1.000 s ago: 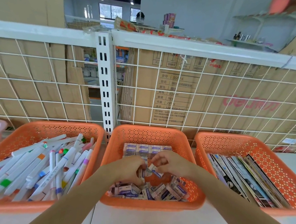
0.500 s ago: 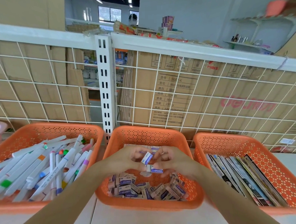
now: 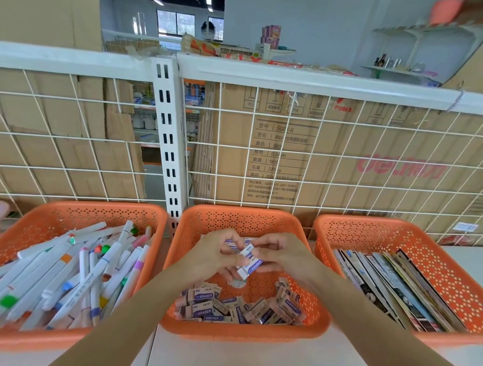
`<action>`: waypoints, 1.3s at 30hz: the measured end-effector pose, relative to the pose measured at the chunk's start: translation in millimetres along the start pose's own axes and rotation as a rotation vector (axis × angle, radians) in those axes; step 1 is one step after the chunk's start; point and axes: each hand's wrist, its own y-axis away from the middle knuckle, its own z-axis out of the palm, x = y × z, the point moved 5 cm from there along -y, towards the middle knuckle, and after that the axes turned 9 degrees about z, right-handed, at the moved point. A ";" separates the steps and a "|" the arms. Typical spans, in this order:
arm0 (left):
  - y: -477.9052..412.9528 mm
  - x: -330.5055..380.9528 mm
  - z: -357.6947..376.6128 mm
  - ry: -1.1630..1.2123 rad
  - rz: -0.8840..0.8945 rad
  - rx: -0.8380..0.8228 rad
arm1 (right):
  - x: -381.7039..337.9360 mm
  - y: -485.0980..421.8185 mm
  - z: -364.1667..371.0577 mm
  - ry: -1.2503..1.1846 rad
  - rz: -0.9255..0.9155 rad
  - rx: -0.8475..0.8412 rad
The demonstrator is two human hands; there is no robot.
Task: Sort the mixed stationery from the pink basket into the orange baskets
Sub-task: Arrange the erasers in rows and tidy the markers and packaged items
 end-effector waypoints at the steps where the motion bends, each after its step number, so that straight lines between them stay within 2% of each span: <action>1: -0.8 -0.5 -0.3 -0.020 0.007 0.012 | 0.5 -0.1 -0.7 -0.018 0.008 0.019; 3: -1.7 1.4 -0.4 -0.120 0.051 0.029 | 2.5 -1.3 -3.6 -0.058 0.024 0.064; 8: -4.3 15.8 7.0 -0.629 0.226 0.088 | 3.1 -3.9 -11.3 -0.115 0.036 0.161; 11: -9.7 23.8 14.4 -0.781 0.260 0.107 | 3.8 -6.4 -13.8 -0.087 0.041 0.196; 13: -13.9 22.2 16.8 -0.823 0.220 0.073 | 1.9 -7.5 -16.7 0.057 0.007 0.239; 17: -24.9 6.7 26.9 -0.872 0.121 -0.120 | -11.8 -4.2 -36.9 0.620 -0.214 0.492; 21: -38.0 -14.0 39.5 -0.981 0.056 -0.320 | -10.5 -1.0 -46.5 0.851 -0.361 0.567; 24: -43.0 -29.1 45.1 -1.043 0.049 -0.381 | -2.6 -3.0 -47.3 0.909 -0.385 0.591; 34: -49.1 -33.8 47.7 -1.119 0.152 -0.360 | 6.0 -11.7 -47.1 0.934 -0.376 0.590; 39: -54.8 -31.7 48.4 -1.299 0.186 -0.321 | 7.0 -11.0 -47.0 0.929 -0.378 0.590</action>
